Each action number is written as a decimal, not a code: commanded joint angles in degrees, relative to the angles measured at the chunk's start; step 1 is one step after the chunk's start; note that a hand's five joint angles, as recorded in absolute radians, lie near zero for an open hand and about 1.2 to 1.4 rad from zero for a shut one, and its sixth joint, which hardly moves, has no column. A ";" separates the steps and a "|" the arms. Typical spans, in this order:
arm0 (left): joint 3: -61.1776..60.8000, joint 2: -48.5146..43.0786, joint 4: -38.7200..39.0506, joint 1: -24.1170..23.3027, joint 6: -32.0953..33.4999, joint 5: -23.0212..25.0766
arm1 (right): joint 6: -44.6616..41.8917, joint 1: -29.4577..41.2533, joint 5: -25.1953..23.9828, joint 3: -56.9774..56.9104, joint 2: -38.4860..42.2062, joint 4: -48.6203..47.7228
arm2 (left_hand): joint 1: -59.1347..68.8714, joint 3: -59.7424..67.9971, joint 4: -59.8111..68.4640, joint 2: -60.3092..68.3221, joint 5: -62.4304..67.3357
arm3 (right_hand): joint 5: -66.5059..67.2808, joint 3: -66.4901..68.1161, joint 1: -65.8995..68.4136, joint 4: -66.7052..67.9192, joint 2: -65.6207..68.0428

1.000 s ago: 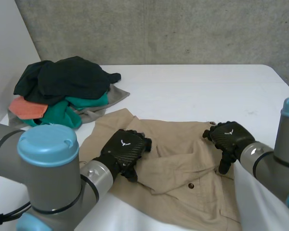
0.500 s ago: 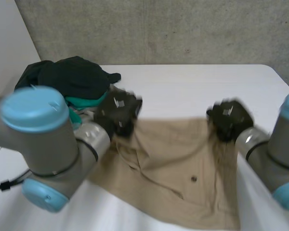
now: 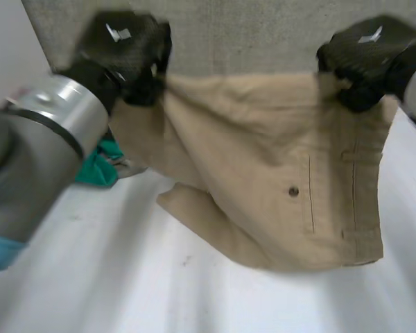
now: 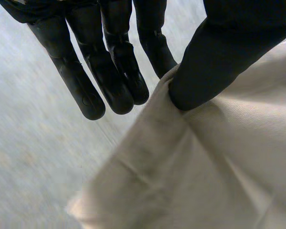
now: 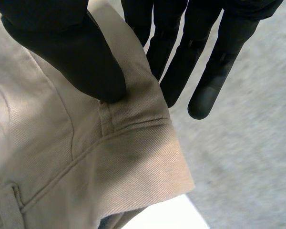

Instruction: Fold the laundry.

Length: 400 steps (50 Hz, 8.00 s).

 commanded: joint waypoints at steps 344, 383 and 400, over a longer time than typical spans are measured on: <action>-6.58 -20.08 18.95 0.14 8.35 -3.41 | -14.04 -14.33 12.48 26.53 15.39 -34.04 | -54.81 -58.14 -58.56 -58.41 -56.68 | 12.17 12.30 17.44 11.49 13.58; -3.69 -13.12 19.39 -0.29 1.94 -3.94 | 22.82 6.78 -12.04 24.34 10.37 -44.33 | -54.81 -58.14 -58.56 -58.41 -56.68 | -57.83 -57.70 -52.56 -58.51 -56.42; 17.93 -34.39 1.03 -9.61 -5.79 -5.52 | 20.84 -3.87 -15.29 4.75 24.25 -17.35 | -54.81 -58.14 -58.56 -58.41 -56.68 | -57.83 -57.70 -52.56 -58.51 -56.42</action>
